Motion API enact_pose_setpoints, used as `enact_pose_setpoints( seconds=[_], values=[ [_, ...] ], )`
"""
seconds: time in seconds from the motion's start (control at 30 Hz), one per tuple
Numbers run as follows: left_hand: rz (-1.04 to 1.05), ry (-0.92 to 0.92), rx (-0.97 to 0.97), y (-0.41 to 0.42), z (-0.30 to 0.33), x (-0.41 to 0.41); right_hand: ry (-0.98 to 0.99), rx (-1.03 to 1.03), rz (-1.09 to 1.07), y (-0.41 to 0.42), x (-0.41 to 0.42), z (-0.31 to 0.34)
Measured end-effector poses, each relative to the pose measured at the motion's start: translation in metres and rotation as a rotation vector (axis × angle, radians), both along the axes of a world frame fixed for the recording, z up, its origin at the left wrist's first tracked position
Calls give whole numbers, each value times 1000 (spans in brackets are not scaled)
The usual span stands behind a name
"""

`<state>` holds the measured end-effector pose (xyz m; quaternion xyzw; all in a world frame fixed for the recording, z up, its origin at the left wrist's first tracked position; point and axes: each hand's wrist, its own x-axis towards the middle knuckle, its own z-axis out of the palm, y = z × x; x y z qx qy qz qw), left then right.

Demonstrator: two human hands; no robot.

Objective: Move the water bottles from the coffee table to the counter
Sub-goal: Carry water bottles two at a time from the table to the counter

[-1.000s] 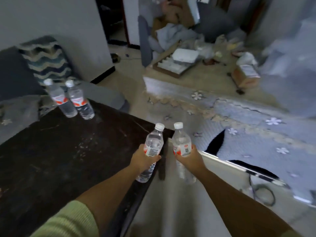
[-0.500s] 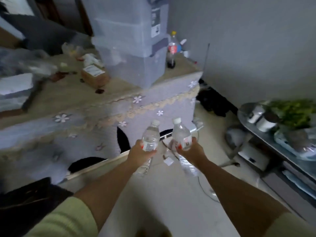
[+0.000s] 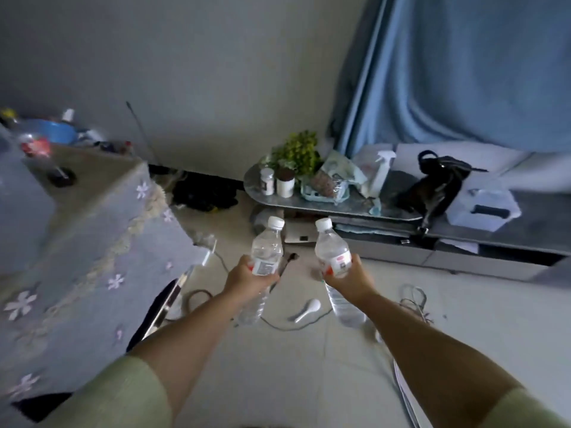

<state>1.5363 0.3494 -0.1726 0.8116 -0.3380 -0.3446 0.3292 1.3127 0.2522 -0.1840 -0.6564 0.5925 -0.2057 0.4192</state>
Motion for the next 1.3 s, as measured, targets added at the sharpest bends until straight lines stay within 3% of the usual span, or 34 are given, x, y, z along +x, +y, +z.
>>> enact_pose_setpoints(
  seconds=[0.23, 0.5, 0.87, 1.1, 1.3],
  values=[
    [-250, 25, 7, -70, -2, -57, 0, -51, -314, -5, -90, 5],
    [-546, -5, 3, -129, 5, -178, -15, -33, -651, 5, -211, 5],
    [-735, 67, 2, -193, 7, -354, -39, -33, -833, -4, -376, 5],
    [-879, 91, 84, -213, -16, -443, -148, -15, -968, -9, -439, -14],
    [-1032, 68, 97, -265, -26, -520, -122, 30, -1032, -39, -492, -24]
  ],
)
